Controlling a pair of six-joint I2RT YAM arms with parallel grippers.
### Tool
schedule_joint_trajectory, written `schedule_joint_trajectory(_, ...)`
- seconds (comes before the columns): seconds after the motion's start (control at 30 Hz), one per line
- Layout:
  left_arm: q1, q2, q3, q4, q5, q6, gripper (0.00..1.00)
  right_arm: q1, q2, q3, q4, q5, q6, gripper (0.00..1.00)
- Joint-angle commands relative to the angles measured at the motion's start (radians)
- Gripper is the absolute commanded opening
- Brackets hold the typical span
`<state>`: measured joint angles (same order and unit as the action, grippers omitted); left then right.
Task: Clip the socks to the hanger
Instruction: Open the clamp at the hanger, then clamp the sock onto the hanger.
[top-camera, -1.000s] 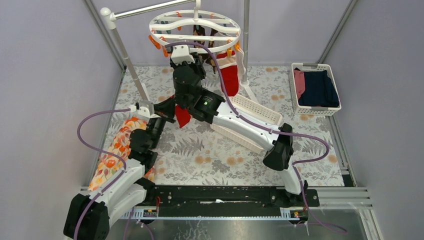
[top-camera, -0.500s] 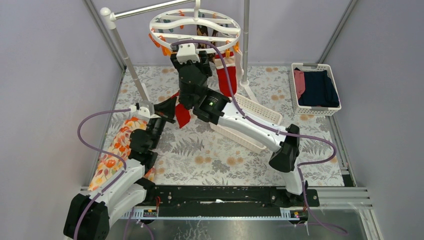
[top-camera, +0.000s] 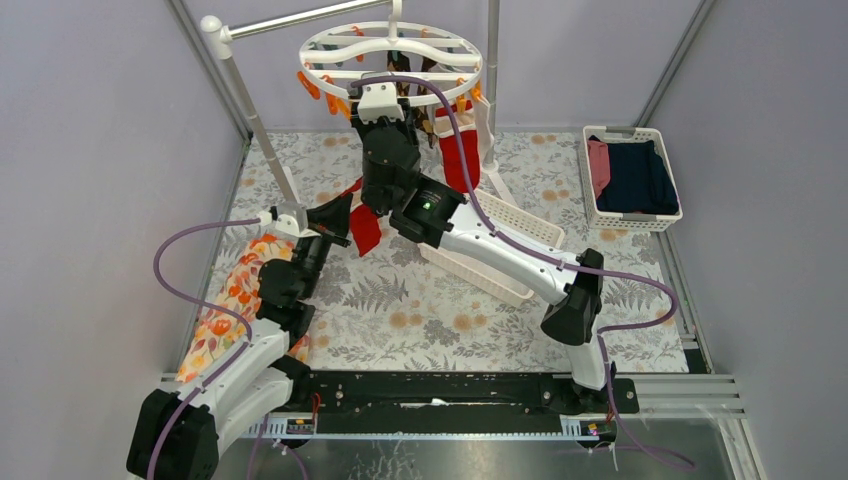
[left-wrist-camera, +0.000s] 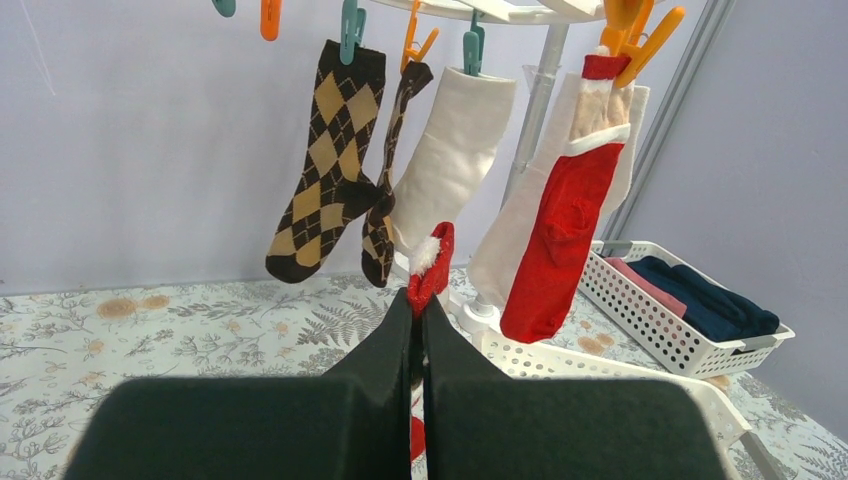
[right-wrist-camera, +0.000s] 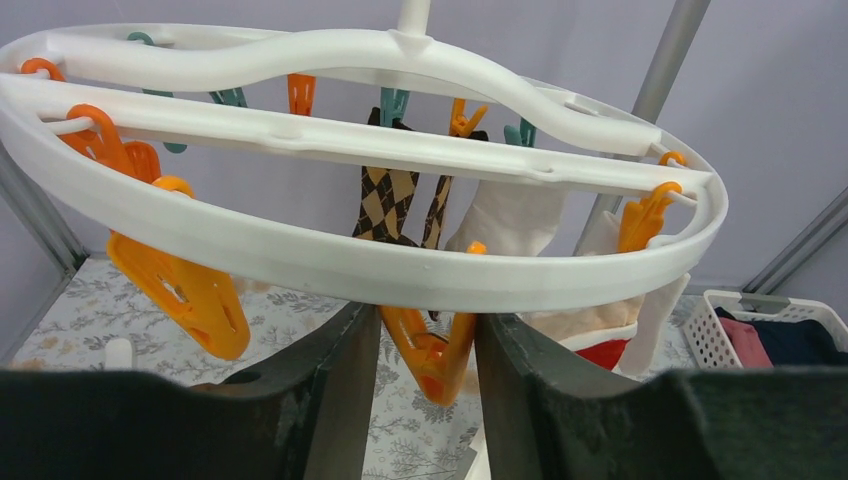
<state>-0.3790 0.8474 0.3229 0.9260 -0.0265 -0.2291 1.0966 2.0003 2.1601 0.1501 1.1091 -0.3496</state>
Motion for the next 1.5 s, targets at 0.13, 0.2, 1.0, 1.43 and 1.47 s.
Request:
schedule_joint_trajectory(0.13,-0.009,-0.017,-0.013,0.035,-0.022,0.028,0.0,-0.011,-0.047,0.006,0.026,-0.01,0.015,0.38)
schedule_joint_trajectory(0.2,-0.009,-0.017,-0.012,0.036,-0.023,0.028,0.0,-0.011,-0.049,0.005,0.021,-0.013,0.019,0.37)
schedule_joint_trajectory(1.0,-0.009,0.197,0.123,0.343,0.281,-0.164,0.0,-0.058,-0.127,-0.02,-0.201,-0.185,0.3,0.14)
schedule_joint_trajectory(1.43,-0.062,0.285,0.257,0.262,0.163,-0.065,0.0,-0.06,-0.115,0.003,-0.223,-0.192,0.32,0.11)
schedule_joint_trajectory(1.47,-0.073,0.288,0.268,0.239,0.143,-0.041,0.0,-0.059,-0.113,0.006,-0.225,-0.193,0.321,0.11)
